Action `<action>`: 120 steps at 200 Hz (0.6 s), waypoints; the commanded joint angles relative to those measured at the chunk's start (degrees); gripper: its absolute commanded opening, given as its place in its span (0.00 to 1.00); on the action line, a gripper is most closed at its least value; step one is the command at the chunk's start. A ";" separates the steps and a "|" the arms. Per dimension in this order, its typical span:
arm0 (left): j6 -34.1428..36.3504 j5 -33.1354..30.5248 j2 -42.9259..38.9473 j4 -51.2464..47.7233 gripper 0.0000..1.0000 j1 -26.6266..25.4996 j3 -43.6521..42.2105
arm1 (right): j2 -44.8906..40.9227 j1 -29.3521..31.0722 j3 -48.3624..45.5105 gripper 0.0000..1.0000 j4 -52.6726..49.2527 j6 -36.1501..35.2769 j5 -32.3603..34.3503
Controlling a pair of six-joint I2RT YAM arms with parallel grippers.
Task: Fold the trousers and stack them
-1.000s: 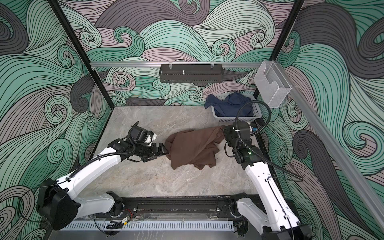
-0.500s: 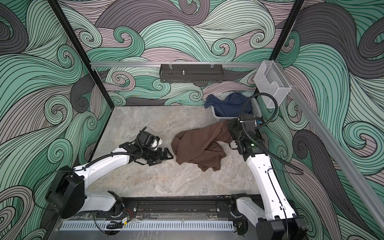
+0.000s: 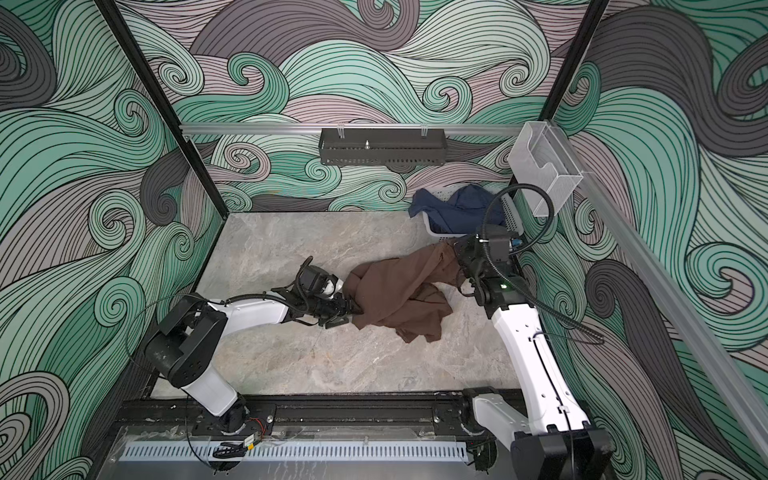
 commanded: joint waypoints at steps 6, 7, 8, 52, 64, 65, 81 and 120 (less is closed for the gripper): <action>-2.64 2.62 3.07 5.89 0.68 -1.31 0.70 | 0.02 -0.46 1.31 0.00 2.43 0.11 -0.41; -2.72 2.65 3.14 5.97 0.67 -1.32 0.76 | 0.03 -0.45 1.31 0.00 2.41 0.11 -0.42; -2.75 2.66 3.27 6.02 0.67 -1.33 0.74 | -0.01 -0.49 1.31 0.00 2.40 0.11 -0.34; 0.08 -1.66 0.95 0.38 0.10 0.54 2.77 | 0.20 -0.61 1.53 0.00 2.40 0.30 -0.47; 1.71 -4.53 -2.24 -4.05 0.02 2.95 3.95 | 0.17 -0.58 1.66 0.00 2.25 0.28 -0.63; 1.88 -4.71 -2.45 -4.40 0.01 3.27 4.09 | 0.14 -0.60 1.66 0.00 2.23 0.33 -0.67; 5.02 -7.11 -6.61 -11.14 0.00 7.72 7.12 | 0.07 -0.57 1.75 0.00 1.84 0.28 -1.26; 12.75 -16.13 -17.31 -28.57 0.00 21.24 18.11 | 0.57 -0.45 2.34 0.00 1.24 0.94 -3.41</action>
